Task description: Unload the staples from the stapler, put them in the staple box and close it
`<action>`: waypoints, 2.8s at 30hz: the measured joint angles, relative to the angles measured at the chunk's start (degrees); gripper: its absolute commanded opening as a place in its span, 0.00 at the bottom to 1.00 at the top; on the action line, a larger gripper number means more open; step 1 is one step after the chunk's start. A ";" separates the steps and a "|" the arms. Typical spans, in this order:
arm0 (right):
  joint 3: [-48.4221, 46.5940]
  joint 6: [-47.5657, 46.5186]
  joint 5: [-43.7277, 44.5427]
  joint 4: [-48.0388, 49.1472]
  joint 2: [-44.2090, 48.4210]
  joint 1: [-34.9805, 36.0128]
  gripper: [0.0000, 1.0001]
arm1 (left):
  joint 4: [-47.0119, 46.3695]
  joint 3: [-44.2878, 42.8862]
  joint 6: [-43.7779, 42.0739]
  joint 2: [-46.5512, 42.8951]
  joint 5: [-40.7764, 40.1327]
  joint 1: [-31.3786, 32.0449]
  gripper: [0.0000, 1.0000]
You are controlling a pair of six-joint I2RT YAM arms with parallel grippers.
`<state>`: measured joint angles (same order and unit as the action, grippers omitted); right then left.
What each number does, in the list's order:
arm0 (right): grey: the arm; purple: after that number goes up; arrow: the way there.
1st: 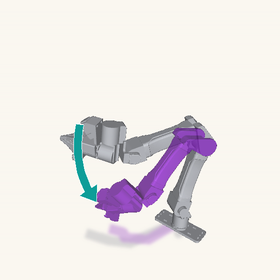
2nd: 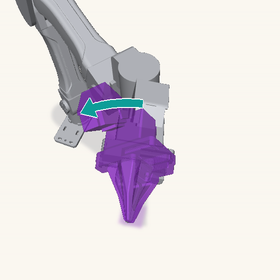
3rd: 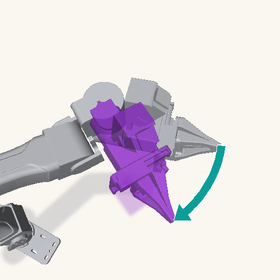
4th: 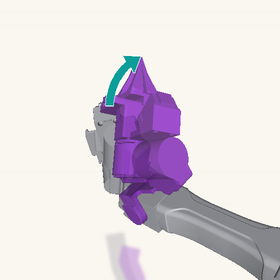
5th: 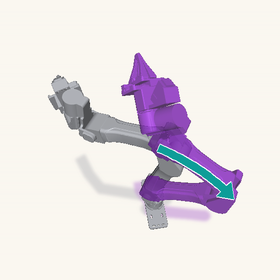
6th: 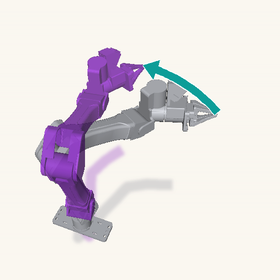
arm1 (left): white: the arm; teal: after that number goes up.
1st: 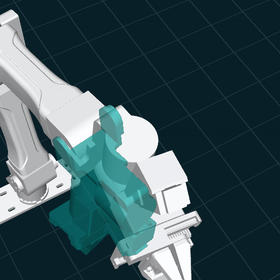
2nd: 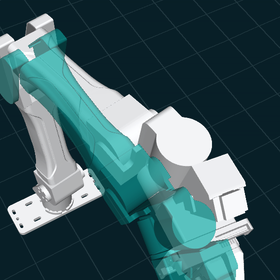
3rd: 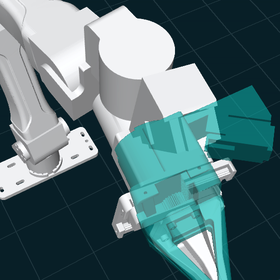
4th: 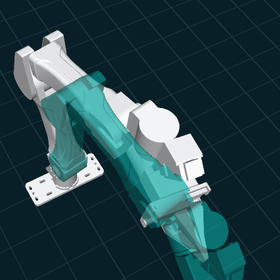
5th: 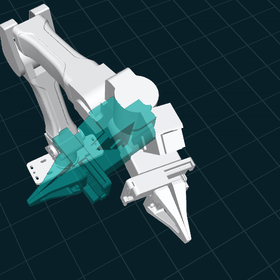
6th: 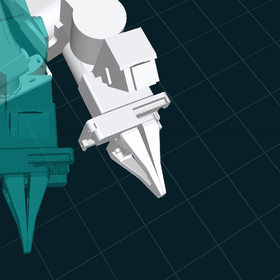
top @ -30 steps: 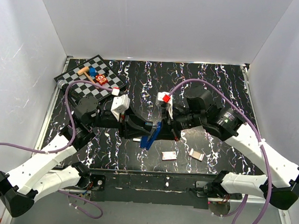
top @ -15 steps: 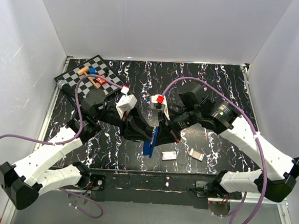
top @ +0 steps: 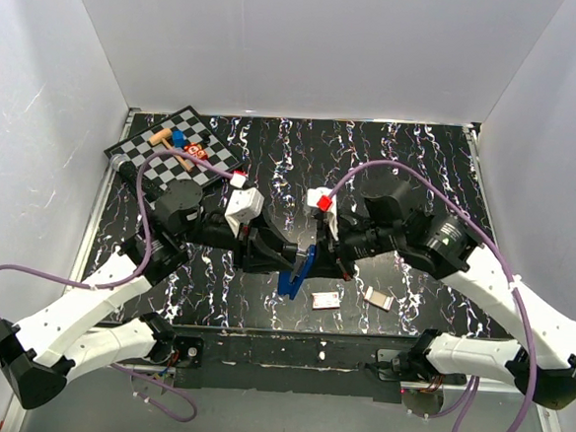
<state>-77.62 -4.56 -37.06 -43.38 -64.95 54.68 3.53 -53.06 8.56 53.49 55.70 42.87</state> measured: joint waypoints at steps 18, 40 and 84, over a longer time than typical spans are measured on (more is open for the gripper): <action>13.81 10.91 33.68 9.66 14.01 -4.90 0.01 | 13.70 -11.47 -7.17 5.84 -36.87 1.66 0.00; 22.10 19.63 43.21 10.40 12.02 -5.60 0.01 | 25.51 -40.06 -8.33 48.46 -56.94 -14.49 0.00; 24.09 22.03 41.81 10.78 11.04 -5.88 0.34 | 24.83 -44.24 -11.54 67.84 -53.33 -19.47 0.85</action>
<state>-53.54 17.47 4.75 -32.60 -53.91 48.80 28.36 -97.30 -2.98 121.34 2.37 23.40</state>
